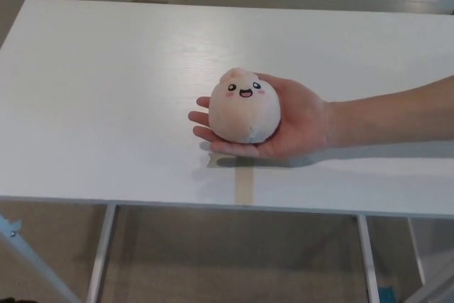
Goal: Use the left hand to take the pink dumpling toy on a person's hand and put it on the desk.
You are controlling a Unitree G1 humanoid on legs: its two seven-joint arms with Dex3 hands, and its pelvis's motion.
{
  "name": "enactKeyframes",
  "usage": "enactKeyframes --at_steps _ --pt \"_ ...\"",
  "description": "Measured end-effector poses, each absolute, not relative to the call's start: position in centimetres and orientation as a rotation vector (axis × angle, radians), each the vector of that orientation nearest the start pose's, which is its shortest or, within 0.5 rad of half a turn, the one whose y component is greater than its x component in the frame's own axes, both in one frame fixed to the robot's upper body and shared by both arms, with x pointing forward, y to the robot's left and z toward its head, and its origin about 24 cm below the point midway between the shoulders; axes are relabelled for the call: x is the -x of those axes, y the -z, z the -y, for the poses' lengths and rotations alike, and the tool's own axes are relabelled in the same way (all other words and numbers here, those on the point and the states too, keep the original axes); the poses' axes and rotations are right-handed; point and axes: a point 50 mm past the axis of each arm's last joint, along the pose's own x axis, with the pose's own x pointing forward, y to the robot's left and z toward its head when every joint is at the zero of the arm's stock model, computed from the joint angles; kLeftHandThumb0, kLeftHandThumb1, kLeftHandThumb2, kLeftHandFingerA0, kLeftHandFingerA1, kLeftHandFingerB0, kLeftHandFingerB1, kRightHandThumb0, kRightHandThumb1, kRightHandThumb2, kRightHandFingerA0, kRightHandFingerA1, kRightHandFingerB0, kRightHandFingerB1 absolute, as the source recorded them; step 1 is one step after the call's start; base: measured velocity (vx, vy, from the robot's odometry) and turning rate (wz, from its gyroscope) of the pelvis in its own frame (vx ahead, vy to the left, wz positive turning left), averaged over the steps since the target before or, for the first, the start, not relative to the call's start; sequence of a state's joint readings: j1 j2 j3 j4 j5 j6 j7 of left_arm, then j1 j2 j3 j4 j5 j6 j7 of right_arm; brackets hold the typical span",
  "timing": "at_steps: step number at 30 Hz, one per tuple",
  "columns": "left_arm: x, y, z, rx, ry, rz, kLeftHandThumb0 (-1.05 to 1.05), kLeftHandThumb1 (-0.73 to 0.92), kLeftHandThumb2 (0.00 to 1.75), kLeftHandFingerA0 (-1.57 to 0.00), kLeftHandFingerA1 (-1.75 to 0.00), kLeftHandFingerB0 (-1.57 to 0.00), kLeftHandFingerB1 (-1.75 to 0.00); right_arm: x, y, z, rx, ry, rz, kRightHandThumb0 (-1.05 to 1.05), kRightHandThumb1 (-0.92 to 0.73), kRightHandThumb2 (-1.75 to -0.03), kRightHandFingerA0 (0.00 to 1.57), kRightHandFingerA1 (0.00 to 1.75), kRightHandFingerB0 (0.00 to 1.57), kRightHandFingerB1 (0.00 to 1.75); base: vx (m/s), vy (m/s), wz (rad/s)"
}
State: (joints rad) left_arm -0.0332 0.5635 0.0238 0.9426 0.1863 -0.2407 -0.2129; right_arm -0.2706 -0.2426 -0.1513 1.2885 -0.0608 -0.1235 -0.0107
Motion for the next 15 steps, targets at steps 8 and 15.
enactKeyframes --at_steps 8,15 --pt "-14.5 4.3 -33.3 -0.619 0.096 -0.604 -0.41 0.48 0.54 -0.45 -0.41 -0.39 -0.36 -19.6 11.9 24.8 0.187 0.193 -0.876 -0.19 -0.68 -0.6 0.6 0.45 0.5 0.42 0.0 0.0 0.0" --pt "-12.3 0.6 -34.1 -0.602 0.091 -0.491 -0.39 0.41 0.52 -0.62 -0.51 -0.5 -0.41 -19.6 11.9 24.8 0.187 0.194 -0.875 -0.19 -0.68 -0.6 0.61 0.45 0.52 0.42 0.0 0.0 0.0"
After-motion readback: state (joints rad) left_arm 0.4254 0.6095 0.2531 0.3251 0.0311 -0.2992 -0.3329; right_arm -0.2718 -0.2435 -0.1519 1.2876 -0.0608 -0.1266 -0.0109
